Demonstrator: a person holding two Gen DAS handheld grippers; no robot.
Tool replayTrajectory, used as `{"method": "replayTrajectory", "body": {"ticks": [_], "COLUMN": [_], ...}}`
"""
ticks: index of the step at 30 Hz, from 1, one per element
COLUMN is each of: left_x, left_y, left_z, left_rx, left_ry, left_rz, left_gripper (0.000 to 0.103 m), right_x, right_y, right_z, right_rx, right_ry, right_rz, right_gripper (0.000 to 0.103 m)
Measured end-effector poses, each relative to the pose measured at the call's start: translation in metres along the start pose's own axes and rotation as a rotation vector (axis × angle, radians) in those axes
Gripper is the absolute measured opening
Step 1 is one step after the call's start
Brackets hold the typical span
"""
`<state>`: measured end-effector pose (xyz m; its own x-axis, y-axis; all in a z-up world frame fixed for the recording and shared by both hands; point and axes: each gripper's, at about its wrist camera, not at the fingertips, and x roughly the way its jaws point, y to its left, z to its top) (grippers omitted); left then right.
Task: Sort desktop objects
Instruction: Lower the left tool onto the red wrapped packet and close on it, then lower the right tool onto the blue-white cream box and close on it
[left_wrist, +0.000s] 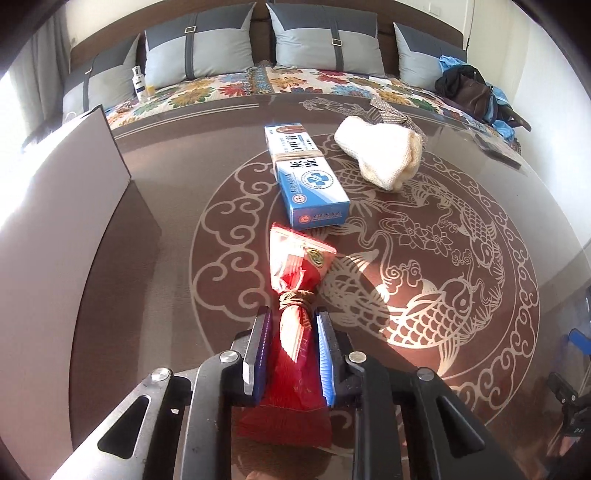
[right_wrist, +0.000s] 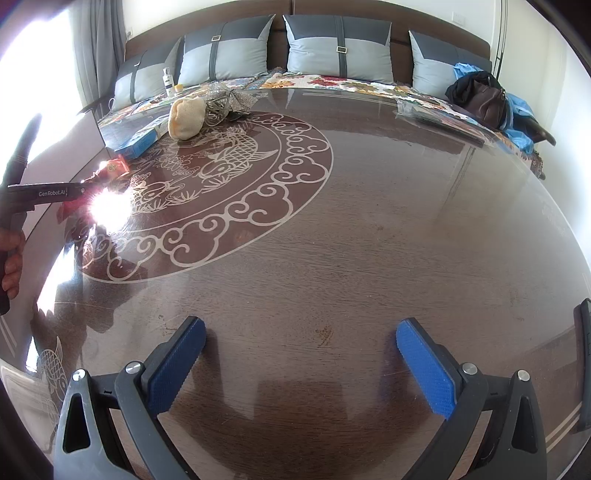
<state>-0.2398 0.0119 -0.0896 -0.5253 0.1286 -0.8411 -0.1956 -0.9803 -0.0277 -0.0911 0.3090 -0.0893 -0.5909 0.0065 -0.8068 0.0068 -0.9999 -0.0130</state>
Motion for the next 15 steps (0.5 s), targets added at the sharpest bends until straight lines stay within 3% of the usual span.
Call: {"method": "replayTrajectory", "body": {"ticks": [6,11,13,15], "left_x": [-0.015,-0.022,-0.023,-0.02], "left_y": [0.022,0.038,0.04,0.036], "left_z": [-0.027,-0.043,-0.045,-0.045], "left_rx": [-0.068,-0.117,-0.118,-0.096], "left_ry": [-0.018,-0.031,-0.037,-0.028], "left_rz": [0.087,0.076,0.057,0.072], "left_gripper": [0.022,0.024,0.033,0.069], "right_x": [0.0,0.0,0.0,0.0], "right_y": [-0.001,0.0,-0.001,0.0], "right_z": [0.0,0.0,0.0,0.0], "right_rx": [0.0,0.0,0.0,-0.001], "right_ry": [0.0,0.0,0.0,-0.001], "right_rz": [0.0,0.0,0.0,-0.003], "right_gripper": [0.103,0.103,0.103,0.103]}}
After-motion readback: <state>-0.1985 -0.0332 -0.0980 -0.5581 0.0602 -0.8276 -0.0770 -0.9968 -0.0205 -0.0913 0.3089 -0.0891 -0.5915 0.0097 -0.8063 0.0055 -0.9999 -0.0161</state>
